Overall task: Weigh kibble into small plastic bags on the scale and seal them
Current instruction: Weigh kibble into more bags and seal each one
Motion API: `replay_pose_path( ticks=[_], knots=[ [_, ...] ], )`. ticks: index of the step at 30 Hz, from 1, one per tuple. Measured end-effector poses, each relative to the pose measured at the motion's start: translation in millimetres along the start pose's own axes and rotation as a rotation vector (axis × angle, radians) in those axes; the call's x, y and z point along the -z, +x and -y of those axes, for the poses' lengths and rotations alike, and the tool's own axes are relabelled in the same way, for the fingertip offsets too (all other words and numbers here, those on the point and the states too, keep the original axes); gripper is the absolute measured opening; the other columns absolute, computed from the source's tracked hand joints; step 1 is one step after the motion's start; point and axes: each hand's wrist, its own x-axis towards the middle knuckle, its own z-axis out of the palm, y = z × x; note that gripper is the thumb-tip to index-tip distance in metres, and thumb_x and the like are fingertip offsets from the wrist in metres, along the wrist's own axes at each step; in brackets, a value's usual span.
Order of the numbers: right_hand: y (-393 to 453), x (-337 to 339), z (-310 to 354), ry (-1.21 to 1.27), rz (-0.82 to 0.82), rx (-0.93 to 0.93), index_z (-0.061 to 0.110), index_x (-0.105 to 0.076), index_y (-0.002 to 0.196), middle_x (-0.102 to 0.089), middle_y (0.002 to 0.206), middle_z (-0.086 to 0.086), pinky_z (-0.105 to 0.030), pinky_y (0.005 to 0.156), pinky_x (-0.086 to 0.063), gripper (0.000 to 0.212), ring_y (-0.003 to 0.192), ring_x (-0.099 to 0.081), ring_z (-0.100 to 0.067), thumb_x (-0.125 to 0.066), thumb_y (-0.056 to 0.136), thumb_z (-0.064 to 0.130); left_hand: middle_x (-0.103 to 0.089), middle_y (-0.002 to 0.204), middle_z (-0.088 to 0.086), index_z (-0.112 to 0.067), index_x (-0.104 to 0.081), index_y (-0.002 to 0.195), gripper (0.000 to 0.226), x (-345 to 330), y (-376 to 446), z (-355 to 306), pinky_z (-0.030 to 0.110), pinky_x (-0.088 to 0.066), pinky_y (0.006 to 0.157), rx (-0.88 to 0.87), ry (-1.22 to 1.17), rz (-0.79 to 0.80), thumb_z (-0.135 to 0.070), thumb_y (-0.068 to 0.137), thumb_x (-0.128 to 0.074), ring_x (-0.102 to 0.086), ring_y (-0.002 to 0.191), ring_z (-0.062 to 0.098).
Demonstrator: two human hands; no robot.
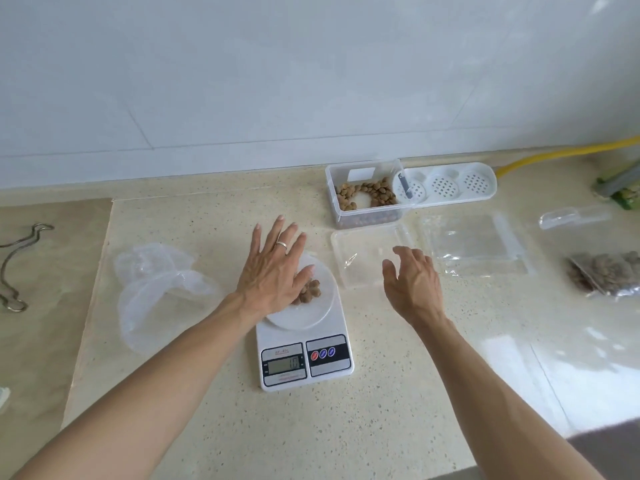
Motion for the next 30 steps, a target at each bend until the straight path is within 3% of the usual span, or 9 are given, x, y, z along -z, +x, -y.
replay_pose_path(
  ticks=[2,4,8,10,13,16,19,24,30],
  knots=[
    [-1.7,4.0,-10.6,0.079,0.005,-0.09,0.009,-0.055,0.132,-0.064,0.126,-0.012,-0.038,0.09,-0.044,0.038,0.115,-0.056,-0.032,-0.049,0.1,0.027,-0.028,0.155,0.012,-0.011,-0.04,0.143,0.059,5.5,20.5,-10.7,0.05,-0.006,0.119,-0.035,-0.022,0.01,-0.049,0.099,-0.031,-0.006,0.148,0.03],
    [-4.0,5.6,-15.6,0.213,0.05,-0.193,0.01,-0.057,0.13,-0.069,0.119,-0.009,-0.036,0.089,-0.046,0.038,0.11,-0.062,-0.03,-0.05,0.099,0.031,-0.038,0.148,0.012,-0.012,-0.049,0.135,0.052,10.8,40.4,-23.4,0.045,-0.023,0.113,-0.05,-0.043,0.007,-0.047,0.098,-0.037,-0.023,0.142,0.028],
    [-6.2,-4.5,-19.6,0.416,0.306,-0.364,0.015,-0.056,0.128,-0.07,0.113,-0.009,-0.04,0.091,-0.053,0.053,0.103,-0.066,-0.025,-0.062,0.088,0.049,-0.055,0.134,0.009,-0.014,-0.053,0.131,0.047,11.8,75.5,-45.2,0.043,-0.036,0.098,-0.006,-0.16,0.201,-0.044,0.098,-0.038,-0.047,0.123,0.027],
    [-6.3,-12.2,-21.1,0.499,0.421,-0.402,0.014,-0.056,0.121,-0.074,0.098,-0.007,-0.034,0.079,-0.058,0.048,0.088,-0.071,-0.019,-0.072,0.084,0.04,-0.057,0.135,0.008,-0.014,-0.051,0.135,0.047,10.2,84.7,-51.4,0.04,-0.04,0.099,0.037,-0.321,0.354,-0.042,0.098,-0.042,-0.052,0.122,0.027],
    [-4.2,-12.1,-17.3,0.637,0.41,-0.422,0.007,-0.064,0.105,-0.075,0.083,-0.007,-0.025,0.064,-0.055,0.021,0.069,-0.068,-0.015,-0.071,0.085,0.012,-0.062,0.124,0.007,-0.018,-0.054,0.131,0.043,12.1,88.4,-53.0,0.031,-0.045,0.094,0.126,-0.593,0.458,-0.042,0.094,-0.053,-0.059,0.112,0.022],
    [1.0,2.2,-11.8,0.797,0.338,-0.379,0.008,-0.068,0.089,-0.072,0.079,-0.006,-0.027,0.064,-0.053,0.001,0.068,-0.062,-0.015,-0.068,0.088,0.008,-0.062,0.088,0.001,-0.019,-0.061,0.1,0.025,25.8,90.0,-45.8,0.028,-0.046,0.069,0.129,-0.694,0.341,-0.043,0.091,-0.059,-0.06,0.077,0.013],
    [10.2,23.0,-3.0,0.983,0.29,-0.353,0.008,-0.07,0.082,-0.067,0.075,-0.003,-0.027,0.063,-0.051,0.008,0.064,-0.058,-0.013,-0.069,0.09,0.011,-0.041,0.064,-0.002,-0.013,-0.044,0.07,0.038,52.9,90.2,-39.1,0.029,-0.028,0.053,0.113,-0.776,0.226,-0.04,0.094,-0.056,-0.036,0.053,0.012],
    [19.9,58.6,18.4,1.182,0.273,-0.249,0.008,-0.065,0.08,-0.061,0.071,-0.003,-0.026,0.06,-0.046,0.014,0.058,-0.052,-0.011,-0.068,0.092,0.015,-0.059,0.075,0.012,-0.006,-0.064,0.092,0.029,96.6,84.1,-35.6,0.031,-0.036,0.054,0.153,-1.009,0.121,-0.032,0.097,-0.052,-0.048,0.06,0.018],
    [16.1,95.1,41.5,1.18,0.184,-0.125,0.011,-0.066,0.075,-0.061,0.071,-0.004,-0.023,0.054,-0.04,0.019,0.059,-0.05,-0.01,-0.066,0.094,0.016,-0.058,0.058,-0.008,-0.003,-0.061,0.08,0.021,140.4,67.1,-42.3,0.02,-0.043,0.055,0.145,-1.253,-0.03,-0.015,0.097,-0.056,-0.05,0.053,0.008]
  ],
)
